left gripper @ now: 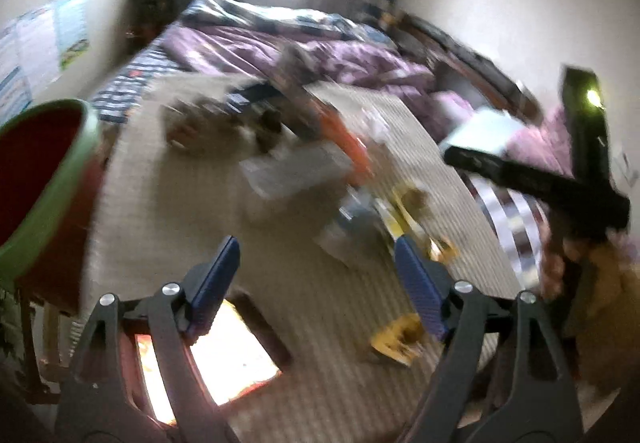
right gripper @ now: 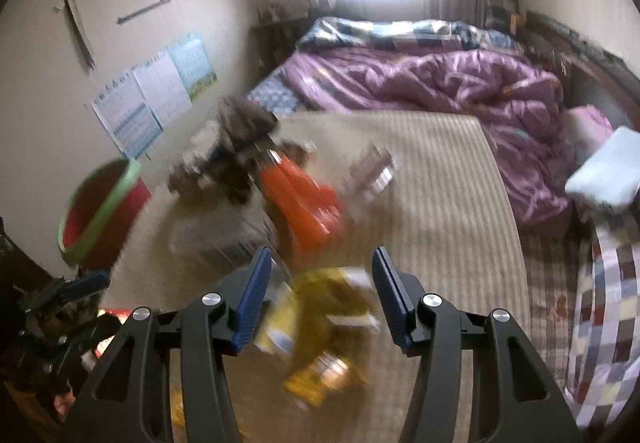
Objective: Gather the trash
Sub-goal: 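Grasp the yellow wrapper with the left tool while the right tool grasps a yellow bag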
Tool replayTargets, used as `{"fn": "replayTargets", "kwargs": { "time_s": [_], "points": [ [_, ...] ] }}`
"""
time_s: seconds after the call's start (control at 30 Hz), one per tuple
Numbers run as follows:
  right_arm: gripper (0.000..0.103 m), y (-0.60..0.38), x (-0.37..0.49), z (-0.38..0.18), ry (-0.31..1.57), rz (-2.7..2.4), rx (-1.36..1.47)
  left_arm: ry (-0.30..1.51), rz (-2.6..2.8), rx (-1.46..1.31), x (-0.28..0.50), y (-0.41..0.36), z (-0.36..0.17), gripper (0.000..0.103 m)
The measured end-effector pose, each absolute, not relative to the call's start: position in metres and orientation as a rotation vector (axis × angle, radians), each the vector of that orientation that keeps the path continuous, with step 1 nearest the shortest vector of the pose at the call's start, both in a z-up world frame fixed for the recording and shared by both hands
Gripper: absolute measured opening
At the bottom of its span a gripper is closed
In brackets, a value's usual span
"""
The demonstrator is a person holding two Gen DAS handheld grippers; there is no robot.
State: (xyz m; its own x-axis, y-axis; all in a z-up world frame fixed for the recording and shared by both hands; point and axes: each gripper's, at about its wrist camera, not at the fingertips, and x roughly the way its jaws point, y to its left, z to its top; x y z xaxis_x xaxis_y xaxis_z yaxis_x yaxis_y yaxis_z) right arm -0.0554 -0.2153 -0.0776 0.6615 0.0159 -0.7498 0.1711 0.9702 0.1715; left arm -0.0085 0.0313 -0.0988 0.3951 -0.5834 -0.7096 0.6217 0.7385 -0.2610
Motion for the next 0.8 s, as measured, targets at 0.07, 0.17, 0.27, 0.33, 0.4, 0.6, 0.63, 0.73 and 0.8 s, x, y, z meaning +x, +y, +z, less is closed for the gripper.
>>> {"fn": "replayTargets", "kwargs": {
  "time_s": [0.07, 0.17, 0.27, 0.33, 0.4, 0.6, 0.63, 0.73, 0.8],
  "points": [
    [0.051, -0.226, -0.065, -0.091, 0.877, -0.082, 0.253, 0.909, -0.793, 0.092, -0.024, 0.018, -0.110, 0.078],
    [0.051, -0.237, -0.072, -0.103, 0.909, -0.061, 0.289, 0.961, -0.830, 0.132, -0.041, 0.000, -0.128, 0.078],
    [0.051, -0.242, -0.075, -0.107, 0.921, -0.040, 0.287, 1.020, -0.830, 0.170, -0.049, -0.012, -0.147, 0.078],
    [0.051, -0.245, -0.076, -0.107, 0.924, -0.025, 0.282, 1.045, -0.817, 0.186, -0.054, -0.018, -0.157, 0.078],
    [0.051, -0.249, -0.075, -0.108, 0.928, -0.009, 0.283, 1.063, -0.803, 0.183, -0.057, -0.021, -0.164, 0.078],
    [0.052, -0.247, -0.068, -0.112, 0.943, 0.041, 0.260, 1.089, -0.768, 0.174, -0.058, -0.032, -0.172, 0.067],
    [0.054, -0.248, -0.065, -0.113, 0.946, 0.044, 0.252, 1.083, -0.769, 0.175, -0.059, -0.035, -0.172, 0.065],
    [0.057, -0.251, -0.057, -0.116, 0.959, 0.050, 0.257, 1.077, -0.756, 0.178, -0.060, -0.039, -0.171, 0.052],
    [0.059, -0.252, -0.053, -0.118, 0.969, 0.063, 0.268, 1.075, -0.749, 0.172, -0.061, -0.042, -0.170, 0.043]
  ]
}}
